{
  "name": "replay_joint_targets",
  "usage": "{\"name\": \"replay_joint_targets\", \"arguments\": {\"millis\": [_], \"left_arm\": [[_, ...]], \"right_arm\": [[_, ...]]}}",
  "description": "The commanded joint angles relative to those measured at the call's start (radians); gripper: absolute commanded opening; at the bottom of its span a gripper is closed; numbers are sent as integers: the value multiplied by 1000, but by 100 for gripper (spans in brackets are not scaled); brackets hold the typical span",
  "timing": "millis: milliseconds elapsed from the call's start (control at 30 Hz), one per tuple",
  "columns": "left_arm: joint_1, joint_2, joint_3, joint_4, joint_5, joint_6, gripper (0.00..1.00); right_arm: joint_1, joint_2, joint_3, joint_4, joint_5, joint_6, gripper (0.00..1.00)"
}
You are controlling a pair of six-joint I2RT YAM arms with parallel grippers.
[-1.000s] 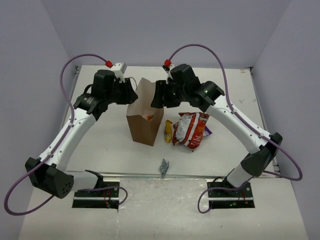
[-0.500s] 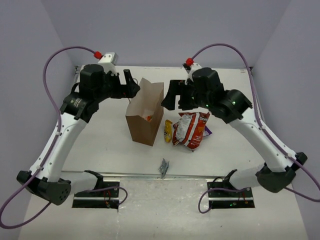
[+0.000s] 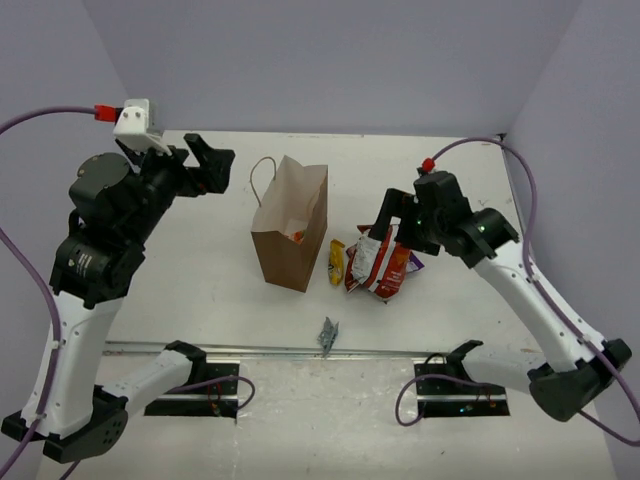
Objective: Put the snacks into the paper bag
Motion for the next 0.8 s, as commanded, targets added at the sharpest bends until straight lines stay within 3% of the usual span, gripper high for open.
{"name": "replay_joint_targets", "arguments": {"millis": [0,67,233,567,767], "left_arm": [[-2,43,-57,-105,-238,43,100],[-4,31,-108,-129,-311,44,100],[-4,-62,-253,-61,-297,18,100],[-4,-173,-335,-24,-308,-2,100],[-4,-178,-327,-4,-338,56,100]], "right_arm": [[-73,61,-36,-9,-35,61,99],[-125,82,-39,-5,-34,75,99],[-238,133,-53,13,-46,116,99],[-272,273,-30,8,31,236,99],[-274,333,-12,18,170,333,99]]}}
